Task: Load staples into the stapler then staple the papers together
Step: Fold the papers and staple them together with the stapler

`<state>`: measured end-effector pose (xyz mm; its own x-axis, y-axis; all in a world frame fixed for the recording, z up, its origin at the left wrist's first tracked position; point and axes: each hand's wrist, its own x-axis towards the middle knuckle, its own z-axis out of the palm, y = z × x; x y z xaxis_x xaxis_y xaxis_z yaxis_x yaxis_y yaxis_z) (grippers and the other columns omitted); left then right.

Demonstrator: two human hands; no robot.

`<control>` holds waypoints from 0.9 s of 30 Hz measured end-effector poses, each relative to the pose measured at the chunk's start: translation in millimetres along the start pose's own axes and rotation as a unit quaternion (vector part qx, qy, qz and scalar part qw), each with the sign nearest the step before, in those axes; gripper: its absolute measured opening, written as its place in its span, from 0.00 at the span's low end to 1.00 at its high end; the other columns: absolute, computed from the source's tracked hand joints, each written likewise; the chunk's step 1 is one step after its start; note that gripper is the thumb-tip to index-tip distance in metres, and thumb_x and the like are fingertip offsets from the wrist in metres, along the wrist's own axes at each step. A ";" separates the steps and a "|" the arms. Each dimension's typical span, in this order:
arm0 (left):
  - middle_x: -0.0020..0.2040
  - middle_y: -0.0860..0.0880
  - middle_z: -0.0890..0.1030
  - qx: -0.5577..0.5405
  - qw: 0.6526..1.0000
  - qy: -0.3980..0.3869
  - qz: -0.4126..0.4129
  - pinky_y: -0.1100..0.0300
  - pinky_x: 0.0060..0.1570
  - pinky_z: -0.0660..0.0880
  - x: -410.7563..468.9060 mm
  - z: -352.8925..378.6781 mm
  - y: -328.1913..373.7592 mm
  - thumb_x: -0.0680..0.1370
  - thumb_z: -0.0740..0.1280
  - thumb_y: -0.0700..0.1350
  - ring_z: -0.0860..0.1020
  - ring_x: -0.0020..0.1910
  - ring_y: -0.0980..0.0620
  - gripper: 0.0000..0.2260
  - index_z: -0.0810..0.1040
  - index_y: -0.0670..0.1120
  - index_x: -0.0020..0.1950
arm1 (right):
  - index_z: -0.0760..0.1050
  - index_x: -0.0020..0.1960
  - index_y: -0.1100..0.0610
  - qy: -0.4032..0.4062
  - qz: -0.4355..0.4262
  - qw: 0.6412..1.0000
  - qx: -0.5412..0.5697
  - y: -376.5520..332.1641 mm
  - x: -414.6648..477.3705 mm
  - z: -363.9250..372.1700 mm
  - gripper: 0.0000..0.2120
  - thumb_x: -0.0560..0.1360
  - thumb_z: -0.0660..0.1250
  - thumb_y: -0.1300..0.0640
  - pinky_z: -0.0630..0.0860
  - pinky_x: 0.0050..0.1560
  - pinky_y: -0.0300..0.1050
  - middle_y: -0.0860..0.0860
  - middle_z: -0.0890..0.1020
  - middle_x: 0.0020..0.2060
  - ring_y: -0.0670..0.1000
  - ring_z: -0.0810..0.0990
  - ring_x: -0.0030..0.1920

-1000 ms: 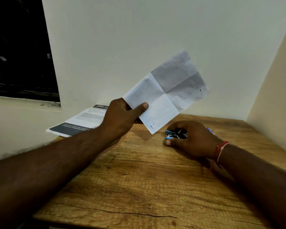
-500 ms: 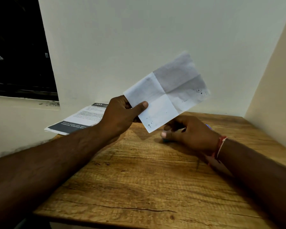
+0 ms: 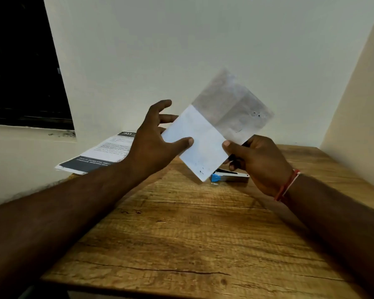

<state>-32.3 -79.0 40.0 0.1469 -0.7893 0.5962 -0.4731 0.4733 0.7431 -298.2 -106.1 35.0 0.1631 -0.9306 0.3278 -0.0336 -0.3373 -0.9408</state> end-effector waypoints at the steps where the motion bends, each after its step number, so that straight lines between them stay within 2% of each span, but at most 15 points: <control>1: 0.68 0.58 0.83 0.000 1.000 -0.003 0.007 0.54 0.55 0.85 0.4 -1.6 2.0 0.73 0.87 0.50 0.86 0.53 0.54 0.42 0.68 0.61 0.80 | 0.86 0.54 0.64 0.003 -0.005 1.000 -0.014 0.1 -0.4 0.2 0.06 0.83 0.73 0.62 0.81 0.36 0.47 0.63 0.90 0.47 0.54 0.85 0.37; 4: 0.65 0.60 0.83 0.004 1.000 -0.014 0.017 0.53 0.50 0.86 0.8 -2.5 3.8 0.72 0.87 0.49 0.86 0.47 0.55 0.32 0.75 0.60 0.71 | 0.87 0.57 0.63 -0.004 -0.018 0.999 -0.036 1.0 -1.4 1.0 0.06 0.82 0.74 0.63 0.79 0.34 0.48 0.63 0.90 0.47 0.55 0.84 0.37; 6: 0.63 0.61 0.84 0.028 0.999 -0.031 0.018 0.56 0.49 0.85 0.0 -2.6 3.7 0.72 0.87 0.50 0.86 0.49 0.56 0.25 0.79 0.60 0.64 | 0.87 0.59 0.61 -0.012 -0.023 0.999 -0.045 0.4 -3.2 2.3 0.07 0.82 0.74 0.63 0.79 0.33 0.47 0.62 0.91 0.45 0.53 0.82 0.35; 8: 0.62 0.60 0.85 0.041 0.997 -0.054 0.022 0.54 0.51 0.86 -1.4 -1.9 3.5 0.72 0.87 0.51 0.86 0.53 0.55 0.21 0.83 0.60 0.60 | 0.87 0.61 0.59 -0.016 -0.027 0.998 -0.054 0.3 -4.7 3.9 0.08 0.82 0.74 0.64 0.79 0.32 0.46 0.59 0.91 0.44 0.51 0.81 0.33; 11: 0.63 0.60 0.83 0.051 0.996 -0.056 0.036 0.50 0.58 0.85 -2.5 -0.1 2.8 0.71 0.87 0.53 0.85 0.59 0.55 0.20 0.85 0.61 0.59 | 0.87 0.62 0.58 -0.008 -0.028 0.998 -0.060 0.6 -6.1 6.6 0.10 0.82 0.75 0.64 0.80 0.32 0.46 0.56 0.92 0.45 0.50 0.82 0.33; 16: 0.63 0.60 0.83 0.040 0.998 -0.038 0.019 0.47 0.65 0.83 -0.7 4.9 -2.3 0.70 0.88 0.52 0.84 0.62 0.57 0.20 0.87 0.61 0.59 | 0.86 0.63 0.56 -0.022 -0.019 0.998 -0.055 -1.1 -9.9 7.9 0.15 0.77 0.79 0.65 0.83 0.37 0.48 0.56 0.92 0.47 0.55 0.86 0.40; 19: 0.63 0.61 0.83 0.055 0.998 -0.027 0.021 0.48 0.65 0.82 -0.4 5.1 -4.7 0.72 0.86 0.51 0.83 0.63 0.57 0.19 0.87 0.61 0.60 | 0.86 0.63 0.55 -0.038 -0.012 0.997 -0.071 -0.7 -13.0 9.2 0.19 0.74 0.82 0.66 0.85 0.41 0.50 0.55 0.91 0.43 0.51 0.88 0.39; 20: 0.63 0.60 0.83 0.057 0.998 -0.022 0.026 0.49 0.65 0.82 0.0 5.5 -5.9 0.73 0.86 0.51 0.83 0.63 0.57 0.18 0.87 0.60 0.60 | 0.86 0.63 0.55 -0.040 -0.012 0.996 -0.075 0.2 -13.3 9.6 0.20 0.73 0.83 0.65 0.85 0.42 0.50 0.56 0.91 0.43 0.51 0.89 0.39; 22: 0.64 0.59 0.84 0.061 0.997 -0.010 0.039 0.55 0.66 0.80 1.1 5.5 -7.9 0.75 0.84 0.49 0.82 0.64 0.59 0.16 0.87 0.59 0.61 | 0.86 0.62 0.55 -0.046 -0.013 0.997 -0.063 0.9 -13.8 10.7 0.19 0.73 0.83 0.65 0.88 0.46 0.52 0.59 0.90 0.45 0.58 0.90 0.42; 24: 0.63 0.59 0.85 0.076 0.996 -0.001 0.051 0.67 0.67 0.76 2.4 5.7 -9.5 0.77 0.82 0.47 0.81 0.63 0.64 0.14 0.88 0.58 0.60 | 0.86 0.63 0.56 -0.060 -0.014 0.998 -0.022 0.4 -15.3 12.0 0.19 0.74 0.82 0.66 0.89 0.52 0.58 0.62 0.90 0.49 0.65 0.90 0.49; 26: 0.58 0.61 0.86 0.092 0.994 -0.001 0.054 0.78 0.62 0.71 3.0 6.5 -9.3 0.78 0.81 0.45 0.80 0.58 0.72 0.11 0.90 0.57 0.58 | 0.85 0.66 0.57 -0.087 -0.023 0.996 0.012 -0.2 -16.7 13.4 0.20 0.75 0.80 0.67 0.88 0.57 0.61 0.62 0.90 0.52 0.67 0.90 0.54; 27: 0.56 0.63 0.87 0.096 0.994 -0.006 0.053 0.79 0.62 0.71 2.7 7.6 -9.4 0.79 0.80 0.44 0.80 0.56 0.74 0.10 0.91 0.56 0.57 | 0.84 0.68 0.58 -0.098 -0.030 0.994 0.021 -0.2 -17.8 14.1 0.21 0.76 0.78 0.68 0.88 0.58 0.60 0.61 0.90 0.54 0.65 0.90 0.54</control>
<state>-34.1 -88.5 32.4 0.0780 -0.7444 0.6632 -0.6422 0.4713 0.6045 -287.1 -87.4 28.1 0.3535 -0.8616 0.3644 0.0219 -0.3818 -0.9240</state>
